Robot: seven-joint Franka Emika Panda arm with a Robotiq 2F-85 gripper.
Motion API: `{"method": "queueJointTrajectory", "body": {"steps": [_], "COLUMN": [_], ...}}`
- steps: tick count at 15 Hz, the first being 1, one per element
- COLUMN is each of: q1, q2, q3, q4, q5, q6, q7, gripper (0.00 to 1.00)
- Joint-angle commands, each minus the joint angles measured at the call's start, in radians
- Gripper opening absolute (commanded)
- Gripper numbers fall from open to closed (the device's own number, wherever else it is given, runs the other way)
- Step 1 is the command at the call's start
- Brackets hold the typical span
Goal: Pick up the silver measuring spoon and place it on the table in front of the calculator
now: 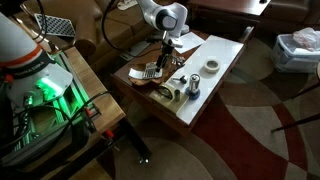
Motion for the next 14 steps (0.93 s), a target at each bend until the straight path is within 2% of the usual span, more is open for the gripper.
{"method": "queueJointTrajectory", "body": {"steps": [1, 3, 4, 7, 10, 14], "q1": [-0.042, 0.009, -0.002, 0.014, -0.065, -0.108], "q2": [0.043, 0.046, 0.035, 0.043, 0.059, 0.103], "q3": [0.025, -0.018, -0.016, -0.024, 0.060, 0.125], "q4": [0.018, 0.001, 0.010, 0.010, 0.008, 0.004], "q5": [0.132, 0.122, 0.129, 0.126, 0.253, 0.384], "q6": [0.087, 0.155, 0.099, 0.128, 0.247, 0.486], "q7": [-0.070, -0.058, -0.067, -0.066, -0.103, -0.198], "gripper": [1.00, 1.00, 1.00, 1.00, 1.00, 1.00]}}
